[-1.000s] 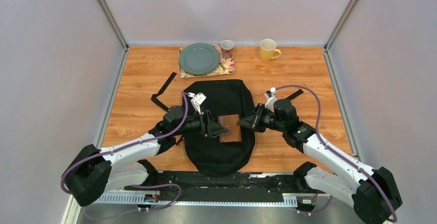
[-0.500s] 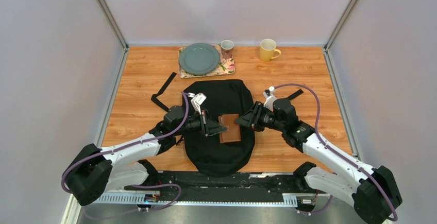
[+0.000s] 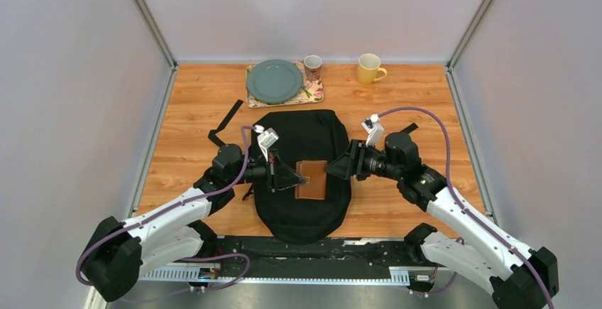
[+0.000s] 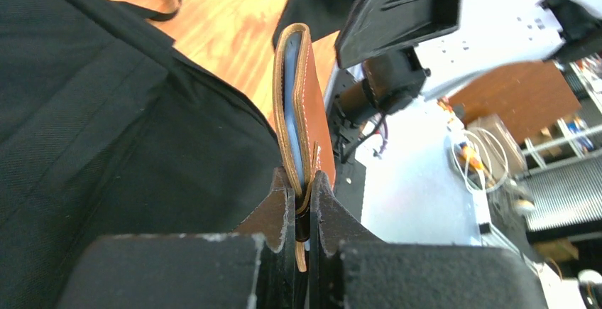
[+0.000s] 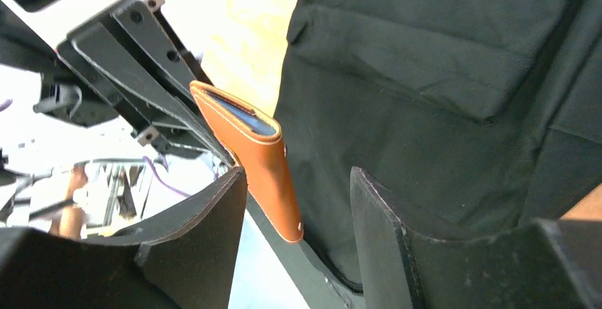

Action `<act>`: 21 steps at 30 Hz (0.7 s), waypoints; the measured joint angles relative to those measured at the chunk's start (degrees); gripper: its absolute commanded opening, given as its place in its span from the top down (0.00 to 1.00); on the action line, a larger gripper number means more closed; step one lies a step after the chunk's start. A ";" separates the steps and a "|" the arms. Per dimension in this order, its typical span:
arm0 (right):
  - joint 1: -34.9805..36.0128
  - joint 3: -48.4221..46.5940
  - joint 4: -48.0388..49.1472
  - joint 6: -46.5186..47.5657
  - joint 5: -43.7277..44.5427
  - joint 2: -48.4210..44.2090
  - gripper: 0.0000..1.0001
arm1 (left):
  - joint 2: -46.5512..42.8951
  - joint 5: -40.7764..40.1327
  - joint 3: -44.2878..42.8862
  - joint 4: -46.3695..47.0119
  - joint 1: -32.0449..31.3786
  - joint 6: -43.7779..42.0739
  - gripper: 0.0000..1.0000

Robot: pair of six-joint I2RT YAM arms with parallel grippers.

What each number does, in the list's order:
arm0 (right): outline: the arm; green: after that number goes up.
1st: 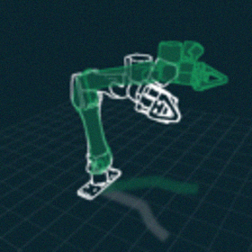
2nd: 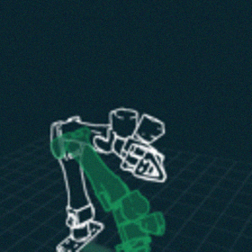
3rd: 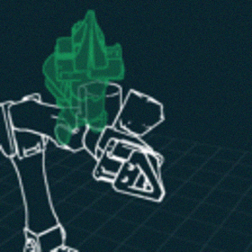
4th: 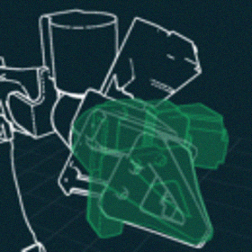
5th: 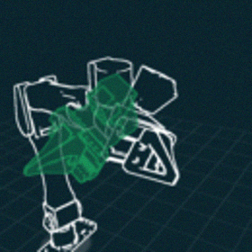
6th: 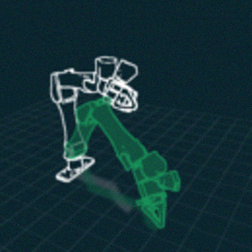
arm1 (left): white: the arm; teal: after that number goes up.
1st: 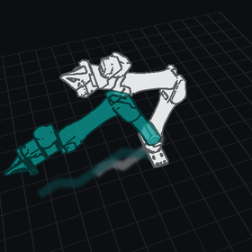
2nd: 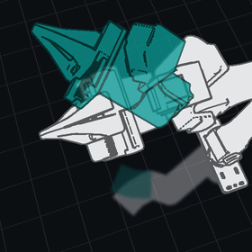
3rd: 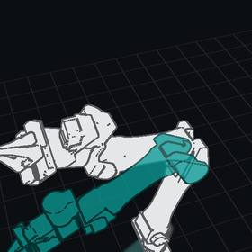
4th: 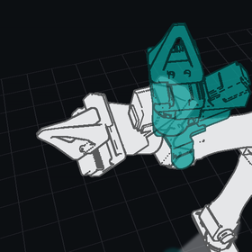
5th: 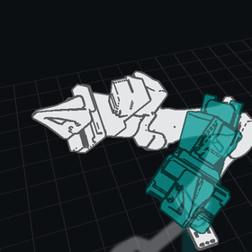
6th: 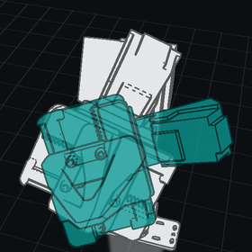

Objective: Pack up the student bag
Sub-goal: Pick up the personal item from the center of the board.

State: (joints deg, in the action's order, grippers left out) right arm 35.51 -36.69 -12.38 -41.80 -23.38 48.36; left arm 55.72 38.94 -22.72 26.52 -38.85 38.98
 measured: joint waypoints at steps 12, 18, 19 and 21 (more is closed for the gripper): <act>0.00 1.55 7.21 1.11 -15.98 4.92 0.67 | 4.42 10.38 -0.44 7.87 0.68 1.62 1.00; 0.00 3.56 12.20 -0.13 -19.76 4.74 0.96 | 6.78 12.07 -0.44 12.61 0.74 4.42 1.00; 0.00 3.82 12.74 -0.50 -20.04 4.59 1.00 | 6.91 12.11 -0.44 12.63 0.76 4.61 1.00; 0.04 4.31 13.38 -0.92 -20.13 3.82 1.00 | 6.88 11.93 -0.46 12.02 0.79 4.46 0.75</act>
State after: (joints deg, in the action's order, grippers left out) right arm 35.55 -32.38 0.99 -42.72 -43.51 52.18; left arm 62.61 50.87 -23.18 38.54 -38.06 43.44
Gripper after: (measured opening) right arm 0.046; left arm 0.033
